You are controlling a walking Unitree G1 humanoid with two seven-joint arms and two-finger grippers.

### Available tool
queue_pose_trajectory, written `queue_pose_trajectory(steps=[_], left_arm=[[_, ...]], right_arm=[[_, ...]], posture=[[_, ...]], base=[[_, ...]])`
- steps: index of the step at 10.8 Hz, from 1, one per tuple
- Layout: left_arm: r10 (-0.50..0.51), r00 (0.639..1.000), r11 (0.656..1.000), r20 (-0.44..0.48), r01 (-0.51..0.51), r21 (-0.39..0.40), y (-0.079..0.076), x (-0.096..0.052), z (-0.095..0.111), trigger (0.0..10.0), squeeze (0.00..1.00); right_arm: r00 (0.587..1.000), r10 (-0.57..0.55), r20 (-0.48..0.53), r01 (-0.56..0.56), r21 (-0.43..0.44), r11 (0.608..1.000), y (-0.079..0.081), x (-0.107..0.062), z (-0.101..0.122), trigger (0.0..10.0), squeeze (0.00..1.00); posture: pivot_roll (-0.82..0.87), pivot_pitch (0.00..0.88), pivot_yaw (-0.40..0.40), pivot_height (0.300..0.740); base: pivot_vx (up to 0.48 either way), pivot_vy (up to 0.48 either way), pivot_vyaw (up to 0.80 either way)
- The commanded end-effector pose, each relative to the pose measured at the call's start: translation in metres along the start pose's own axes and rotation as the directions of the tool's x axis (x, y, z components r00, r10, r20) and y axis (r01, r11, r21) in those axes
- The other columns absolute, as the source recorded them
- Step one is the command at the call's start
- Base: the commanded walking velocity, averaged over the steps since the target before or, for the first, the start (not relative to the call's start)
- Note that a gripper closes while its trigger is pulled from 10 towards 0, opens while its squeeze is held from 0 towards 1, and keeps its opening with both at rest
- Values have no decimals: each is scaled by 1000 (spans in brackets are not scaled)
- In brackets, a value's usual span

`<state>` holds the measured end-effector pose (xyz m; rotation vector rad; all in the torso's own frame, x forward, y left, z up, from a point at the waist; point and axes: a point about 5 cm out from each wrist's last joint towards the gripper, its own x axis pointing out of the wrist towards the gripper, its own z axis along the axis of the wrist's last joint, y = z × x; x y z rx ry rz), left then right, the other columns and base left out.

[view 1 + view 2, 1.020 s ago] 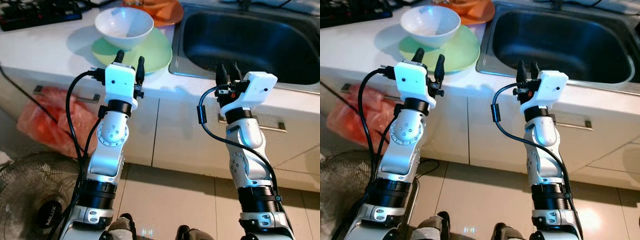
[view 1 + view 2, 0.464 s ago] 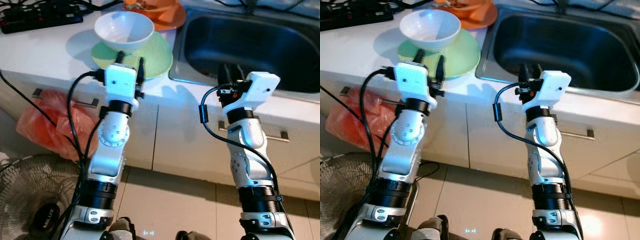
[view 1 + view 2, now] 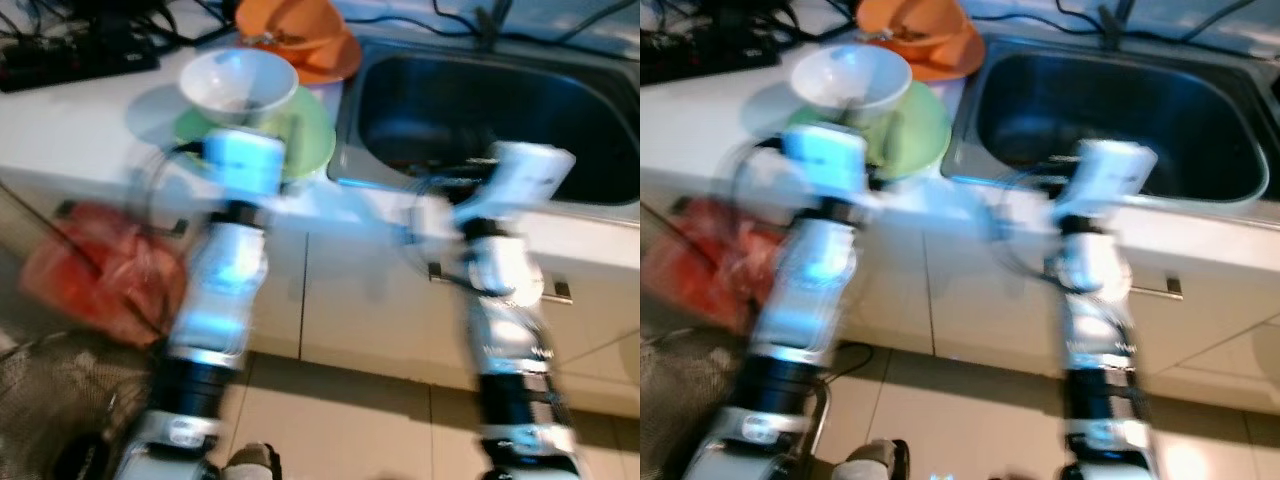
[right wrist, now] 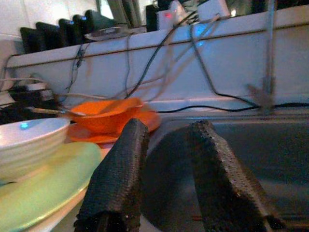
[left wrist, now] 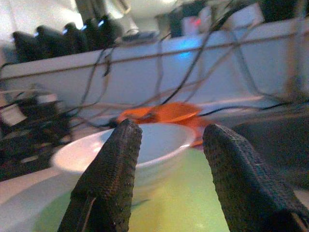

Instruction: Kitchen organization

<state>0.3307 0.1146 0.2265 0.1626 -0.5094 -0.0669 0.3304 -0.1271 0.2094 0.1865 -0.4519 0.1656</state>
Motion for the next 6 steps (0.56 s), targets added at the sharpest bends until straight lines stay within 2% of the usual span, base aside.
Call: queue_pose_trajectory(steps=[1, 2, 6], left_arm=[[-32, 999, 999, 13, 32, -23, -12, 0, 4, 10000, 0], [-45, 999, 999, 21, 45, -9, -14, 0, 5, 10000, 0], [-64, 997, 998, 49, 65, -17, -17, -1, 9, 10000, 0]], right_arm=[[999, -35, -2, 35, -18, 999, -12, -3, 1, 10000, 0], [999, -35, -2, 35, -18, 999, -12, -3, 1, 10000, 0], [1000, -31, -2, 31, -13, 999, -12, -3, 0, 10000, 0]], posture=[[87, 186, -36, 740], [86, 186, -36, 740], [87, 183, -36, 740]], base=[[405, 0, 0], [300, 0, 0], [0, 0, 0]])
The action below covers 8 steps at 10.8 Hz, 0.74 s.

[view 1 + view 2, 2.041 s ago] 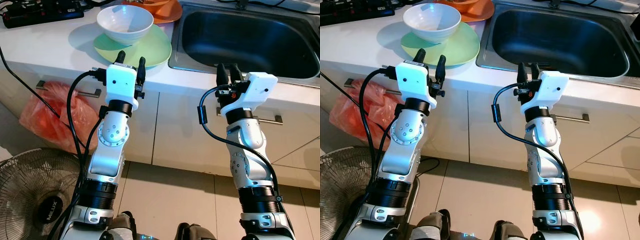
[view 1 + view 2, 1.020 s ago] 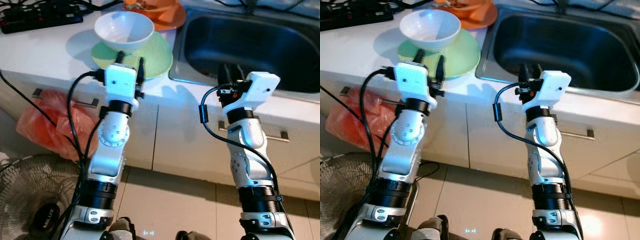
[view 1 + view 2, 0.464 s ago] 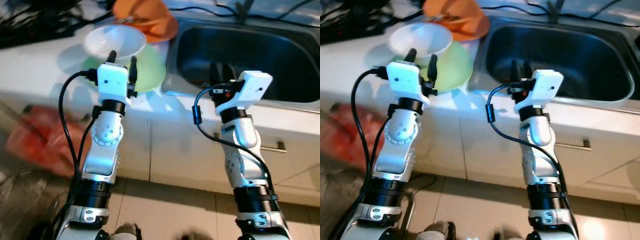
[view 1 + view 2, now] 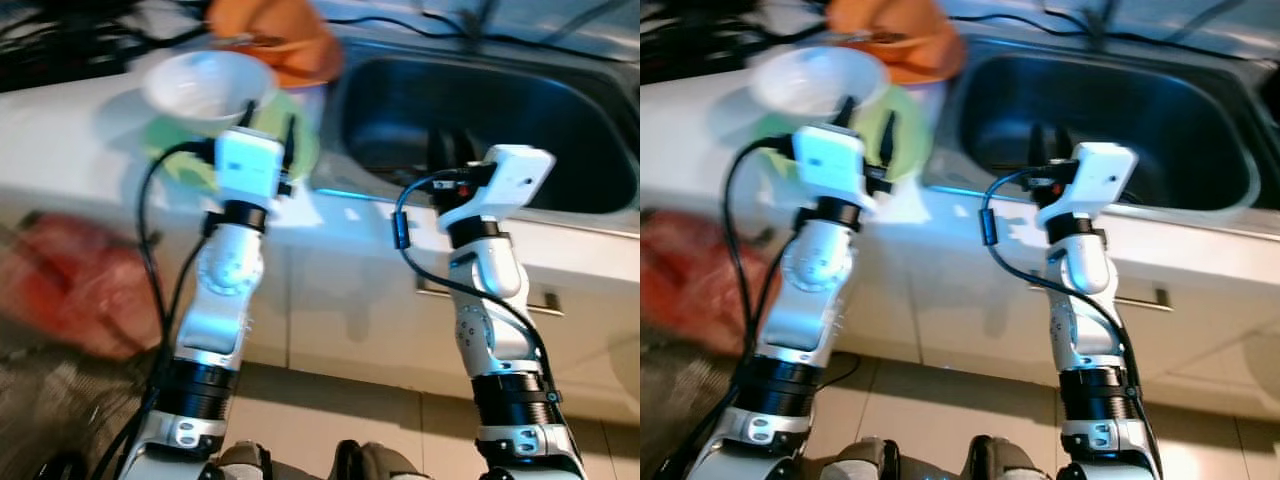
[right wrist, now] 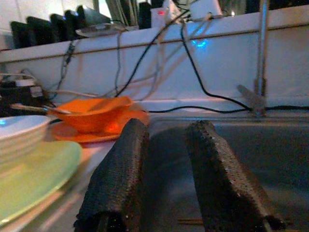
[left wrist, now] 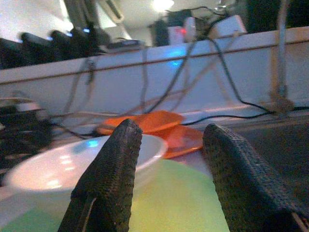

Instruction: Kitchen organization

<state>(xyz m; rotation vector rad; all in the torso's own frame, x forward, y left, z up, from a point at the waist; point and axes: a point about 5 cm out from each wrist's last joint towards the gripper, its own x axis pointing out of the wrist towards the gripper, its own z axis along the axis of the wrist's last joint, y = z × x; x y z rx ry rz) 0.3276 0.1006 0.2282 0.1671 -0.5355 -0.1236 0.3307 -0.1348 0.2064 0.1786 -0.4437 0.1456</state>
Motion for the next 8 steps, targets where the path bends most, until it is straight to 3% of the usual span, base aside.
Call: queue_pose_trajectory(steps=[1, 6, 8], left_arm=[[-9, 1000, 1000, 20, 9, -11, -3, 0, 5, 10000, 0], [-19, 999, 1000, 27, 19, -1, -3, 1, 8, 10000, 0], [-45, 998, 998, 50, 43, 47, 3, 12, 21, 10000, 0]], right_arm=[[1000, -12, 5, 12, -1, 1000, -4, -1, 1, 10000, 0], [1000, -8, 2, 8, 1, 1000, -3, -1, 0, 10000, 0], [1000, -5, 3, 5, 1, 1000, -2, -1, 0, 10000, 0]], posture=[[87, 183, -36, 740], [89, 182, -39, 740], [89, 184, -39, 740]], base=[[0, 0, 0], [0, 0, 0], [0, 0, 0]])
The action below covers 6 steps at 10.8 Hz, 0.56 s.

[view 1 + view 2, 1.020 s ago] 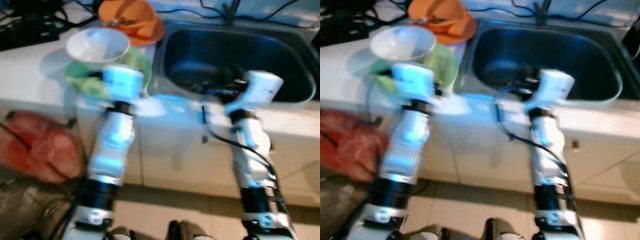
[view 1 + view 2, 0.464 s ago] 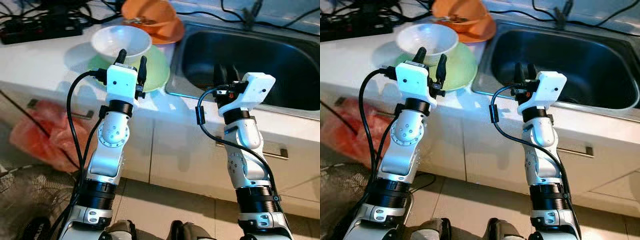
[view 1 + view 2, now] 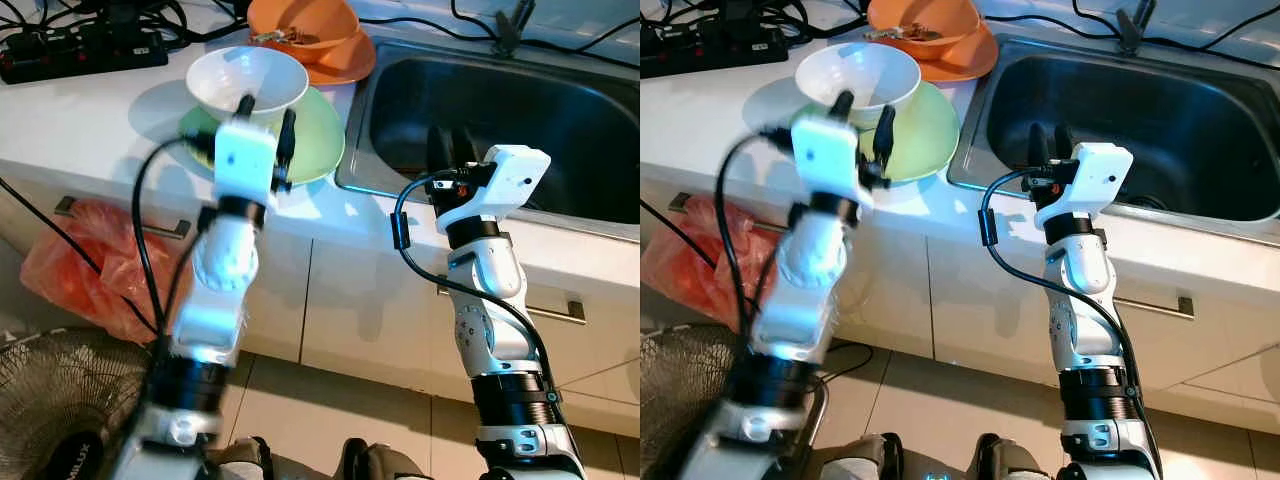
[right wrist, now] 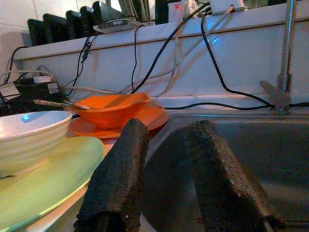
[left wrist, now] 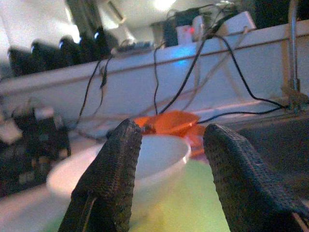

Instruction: Kitchen organization

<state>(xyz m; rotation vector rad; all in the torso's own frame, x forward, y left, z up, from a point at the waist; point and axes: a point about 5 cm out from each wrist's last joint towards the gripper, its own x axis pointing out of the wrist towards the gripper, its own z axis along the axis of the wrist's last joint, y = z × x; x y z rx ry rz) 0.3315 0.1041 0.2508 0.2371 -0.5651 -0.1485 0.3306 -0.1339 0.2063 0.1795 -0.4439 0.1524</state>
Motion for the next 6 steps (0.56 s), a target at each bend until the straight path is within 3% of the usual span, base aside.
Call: queue_pose_trajectory(steps=[1, 3, 4, 5, 6], left_arm=[[-26, 999, 998, 39, 24, 53, 4, 9, 16, 10000, 0], [-49, 998, 974, -34, 56, 219, 29, 30, 23, 10000, 0], [-50, 997, 965, -60, 63, 253, 35, 34, 21, 10000, 0], [-99, 979, 957, -177, 143, 252, 42, 40, 6, 10000, 0], [-144, 962, 949, -232, 201, 243, 42, 42, 0, 10000, 0]], right_arm=[[1000, -12, 3, 12, -1, 1000, -3, -1, 1, 10000, 0], [1000, -12, 1, 12, 1, 1000, -2, -1, 0, 10000, 0], [1000, -12, 0, 12, 3, 1000, -2, -1, 0, 10000, 0], [1000, -9, -2, 9, 3, 1000, -2, 0, -1, 10000, 0], [1000, -7, -1, 7, 2, 1000, -1, 0, -1, 10000, 0]], posture=[[91, 185, -37, 740], [100, 182, -34, 740], [103, 179, -34, 740], [100, 177, -35, 740], [99, 177, -35, 740]], base=[[0, 0, 0], [0, 0, 0], [0, 0, 0], [0, 0, 0], [0, 0, 0]])
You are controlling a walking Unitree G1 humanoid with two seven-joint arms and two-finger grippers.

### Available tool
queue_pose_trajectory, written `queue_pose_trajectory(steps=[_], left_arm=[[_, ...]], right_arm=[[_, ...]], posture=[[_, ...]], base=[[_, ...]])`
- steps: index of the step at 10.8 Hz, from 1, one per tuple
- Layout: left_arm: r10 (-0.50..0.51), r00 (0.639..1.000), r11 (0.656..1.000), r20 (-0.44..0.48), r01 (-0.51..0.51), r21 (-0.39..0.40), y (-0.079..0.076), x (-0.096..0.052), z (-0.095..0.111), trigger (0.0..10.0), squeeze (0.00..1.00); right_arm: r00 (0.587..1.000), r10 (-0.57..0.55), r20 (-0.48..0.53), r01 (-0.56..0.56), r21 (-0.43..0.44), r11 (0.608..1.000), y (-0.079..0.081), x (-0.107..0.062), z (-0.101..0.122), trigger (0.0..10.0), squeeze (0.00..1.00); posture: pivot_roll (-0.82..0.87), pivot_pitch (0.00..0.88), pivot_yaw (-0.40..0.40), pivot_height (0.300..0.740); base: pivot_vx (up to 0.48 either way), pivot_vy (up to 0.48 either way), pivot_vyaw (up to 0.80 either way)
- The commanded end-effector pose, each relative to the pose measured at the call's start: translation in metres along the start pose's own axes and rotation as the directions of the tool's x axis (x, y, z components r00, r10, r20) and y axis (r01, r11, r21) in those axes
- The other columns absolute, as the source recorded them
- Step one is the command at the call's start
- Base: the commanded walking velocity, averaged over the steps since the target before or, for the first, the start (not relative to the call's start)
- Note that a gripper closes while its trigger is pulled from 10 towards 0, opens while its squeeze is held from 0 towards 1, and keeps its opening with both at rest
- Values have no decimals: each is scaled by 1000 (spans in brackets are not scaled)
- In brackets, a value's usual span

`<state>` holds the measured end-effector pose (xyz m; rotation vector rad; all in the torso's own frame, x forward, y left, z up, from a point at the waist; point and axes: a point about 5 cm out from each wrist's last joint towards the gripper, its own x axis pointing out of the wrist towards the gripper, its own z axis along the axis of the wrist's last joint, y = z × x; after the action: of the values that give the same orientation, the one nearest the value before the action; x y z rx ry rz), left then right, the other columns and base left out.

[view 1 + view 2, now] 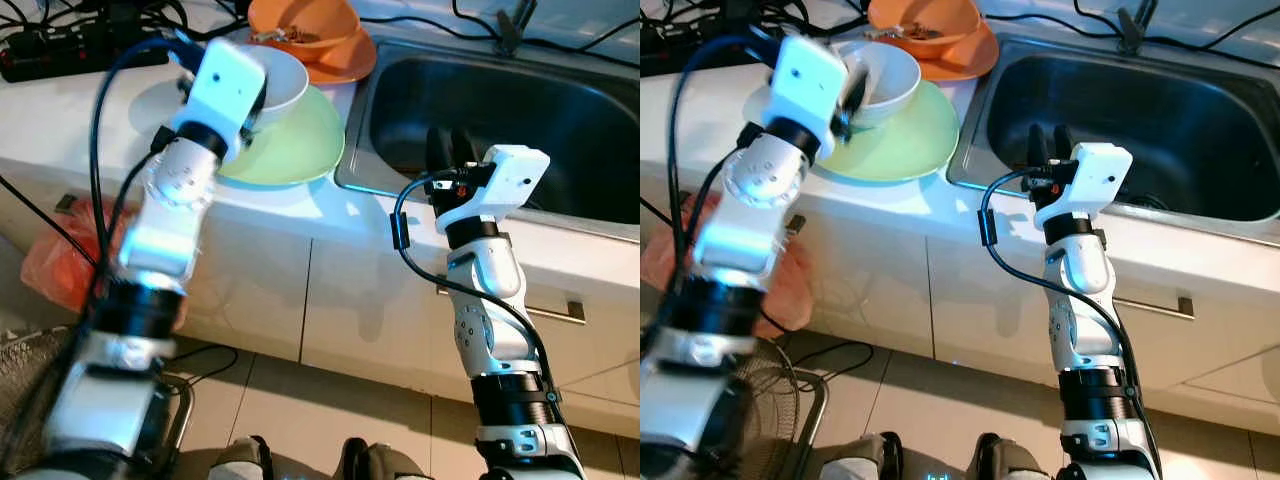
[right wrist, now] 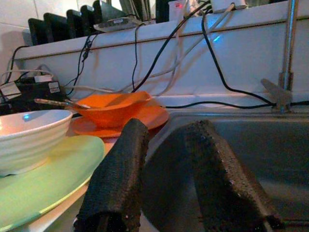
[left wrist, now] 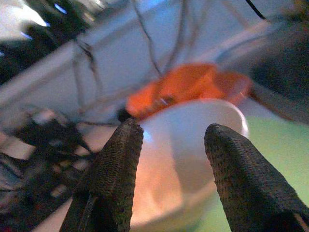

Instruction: Kitchen organization

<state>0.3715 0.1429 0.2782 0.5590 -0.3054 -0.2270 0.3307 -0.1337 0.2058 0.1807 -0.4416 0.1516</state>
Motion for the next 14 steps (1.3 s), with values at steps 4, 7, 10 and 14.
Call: queue_pose_trajectory(steps=[4, 7, 10, 14], left_arm=[[-130, 991, 991, -20, 131, 42, 2, 5, 9, 10000, 0], [225, 972, 954, 63, -206, -217, 54, 5, 30, 10000, 0], [321, 933, 888, -165, -357, -289, 74, 6, -8, 10000, 0], [219, 936, 733, -275, -344, -587, 68, 13, -31, 10000, 0]], right_arm=[[1000, 1, 2, -1, 5, 1000, 0, 1, 0, 10000, 0], [1000, 4, -2, -4, 9, 1000, 1, 0, -1, 10000, 0], [1000, 14, -7, -14, 15, 1000, 4, 0, -3, 10000, 0], [1000, 27, -5, -27, 14, 1000, 5, 0, -2, 10000, 0]], posture=[[104, 174, -34, 740], [105, 176, -35, 740], [108, 172, -32, 740], [107, 162, -30, 740]], base=[[0, 0, 0], [0, 0, 0], [0, 0, 0], [0, 0, 0]])
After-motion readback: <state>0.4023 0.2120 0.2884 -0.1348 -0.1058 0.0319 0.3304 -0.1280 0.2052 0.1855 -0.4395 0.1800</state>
